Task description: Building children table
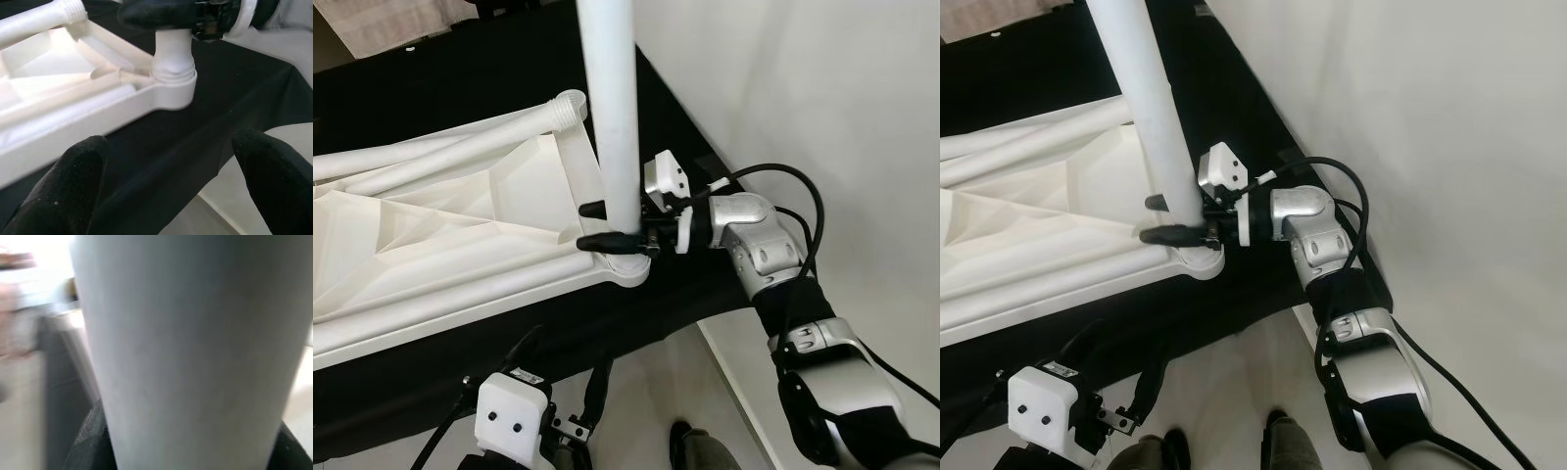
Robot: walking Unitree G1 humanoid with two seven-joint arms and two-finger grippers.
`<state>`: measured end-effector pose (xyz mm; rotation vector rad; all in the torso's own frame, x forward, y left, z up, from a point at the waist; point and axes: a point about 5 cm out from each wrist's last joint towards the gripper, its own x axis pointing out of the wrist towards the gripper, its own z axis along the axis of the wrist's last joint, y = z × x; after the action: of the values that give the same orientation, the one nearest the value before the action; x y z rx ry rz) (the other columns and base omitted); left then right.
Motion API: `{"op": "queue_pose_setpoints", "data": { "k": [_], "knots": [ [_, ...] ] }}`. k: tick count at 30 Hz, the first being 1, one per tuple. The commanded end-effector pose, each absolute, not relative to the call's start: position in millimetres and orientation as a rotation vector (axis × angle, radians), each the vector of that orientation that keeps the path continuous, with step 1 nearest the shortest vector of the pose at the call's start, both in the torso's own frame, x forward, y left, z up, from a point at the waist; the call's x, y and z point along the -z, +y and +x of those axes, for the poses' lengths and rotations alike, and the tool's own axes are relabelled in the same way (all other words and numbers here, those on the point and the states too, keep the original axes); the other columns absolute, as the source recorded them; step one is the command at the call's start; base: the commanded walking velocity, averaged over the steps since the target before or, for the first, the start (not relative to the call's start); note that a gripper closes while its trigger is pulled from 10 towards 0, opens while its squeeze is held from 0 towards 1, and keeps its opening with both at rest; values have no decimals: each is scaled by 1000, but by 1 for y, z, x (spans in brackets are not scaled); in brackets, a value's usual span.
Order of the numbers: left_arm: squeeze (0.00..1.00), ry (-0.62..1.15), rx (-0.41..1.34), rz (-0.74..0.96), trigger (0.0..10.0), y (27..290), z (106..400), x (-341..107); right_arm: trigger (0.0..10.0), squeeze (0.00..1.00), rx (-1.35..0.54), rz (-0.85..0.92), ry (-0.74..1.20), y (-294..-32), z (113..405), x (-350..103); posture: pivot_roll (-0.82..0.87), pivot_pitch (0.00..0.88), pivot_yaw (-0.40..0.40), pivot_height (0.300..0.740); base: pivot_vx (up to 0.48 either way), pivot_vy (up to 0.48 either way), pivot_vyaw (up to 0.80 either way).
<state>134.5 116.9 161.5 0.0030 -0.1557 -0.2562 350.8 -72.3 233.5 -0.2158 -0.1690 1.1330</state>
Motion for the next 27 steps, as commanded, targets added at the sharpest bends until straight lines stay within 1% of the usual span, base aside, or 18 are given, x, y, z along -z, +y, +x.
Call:
{"op": "queue_pose_setpoints", "data": {
  "k": [1, 2, 3, 4, 6, 9, 12, 13, 14, 15, 16, 18, 19, 22, 23, 25, 26, 27],
  "knots": [
    [0, -129, 262, -10, 10000, 117, 133, -156, 0, 0, -983, -195, -63, -76, 355, -214, 5, 290, 16, 740, 0, 0, 0],
    [0, -129, 262, -11, 10000, 117, 133, -156, 0, 0, -710, -186, -25, -82, 350, -200, 4, 290, 17, 740, 0, 0, 0],
    [0, -130, 262, -12, 10000, 118, 133, -157, 0, 0, -592, -158, 18, -81, 332, -185, 2, 299, 34, 740, 0, 0, 0],
    [0, -130, 262, -12, 10000, 118, 133, -157, 0, 0, -592, -158, 18, -81, 332, -185, 2, 299, 34, 740, 0, 0, 0],
    [0, -129, 265, -12, 10000, 120, 136, -156, 0, 0, -578, -122, 47, -62, 304, -172, -3, 281, 50, 740, 0, 0, 0],
    [0, -128, 266, -13, 10000, 120, 137, -155, 0, 0, -596, -115, 43, -57, 300, -172, -3, 281, 50, 740, 0, 0, 0],
    [0, -128, 273, -13, 10000, 120, 138, -154, 0, 0, -652, -97, 15, -51, 305, -177, 6, 275, 52, 740, 0, 0, 0],
    [0, -128, 276, -13, 10000, 120, 139, -154, 10000, 0, -728, -74, -34, -48, 309, -186, 8, 276, 50, 740, 0, 0, 0],
    [0, -128, 276, -13, 10000, 120, 139, -154, 10000, 0, -728, -74, -34, -48, 309, -186, 8, 276, 50, 740, 0, 0, 0],
    [0, -129, 277, -13, 10000, 120, 139, -154, 10000, 0, -832, -19, -89, -45, 311, -197, 8, 276, 50, 740, 0, 0, 0],
    [0, -129, 277, -13, 10000, 120, 139, -154, 10000, 553, -968, -3, -137, -44, 311, -206, 18, 269, 49, 740, 0, 0, 0],
    [0, -129, 277, -13, 10000, 120, 139, -154, 10000, 553, -968, -3, -137, -44, 311, -206, 18, 269, 49, 740, 0, 0, 0],
    [0, -129, 276, -13, 10000, 120, 139, -154, 10000, 553, -1029, 1, -157, -43, 307, -211, 18, 269, 49, 740, 0, 0, 0],
    [0, -129, 276, -13, 10000, 120, 139, -154, 10000, 553, -1029, 1, -157, -43, 307, -211, 18, 269, 49, 740, 0, 0, 0],
    [0, -128, 282, -16, 10000, 118, 138, -154, 10000, 745, -1279, -108, -192, -52, 310, -227, 29, 269, 42, 740, 0, 0, 0],
    [0, -128, 282, -16, 10000, 118, 138, -154, 10000, 745, -1279, -108, -192, -52, 310, -227, 29, 269, 42, 740, 0, 0, 0],
    [0, -126, 288, -20, 10000, 117, 136, -155, 10000, 0, -1442, -214, -189, -61, 313, -238, 38, 270, 44, 740, 0, 0, 0],
    [0, -126, 288, -20, 10000, 117, 136, -155, 10000, 0, -1442, -214, -189, -61, 313, -238, 38, 270, 44, 740, 0, 0, 0]
  ]
}}
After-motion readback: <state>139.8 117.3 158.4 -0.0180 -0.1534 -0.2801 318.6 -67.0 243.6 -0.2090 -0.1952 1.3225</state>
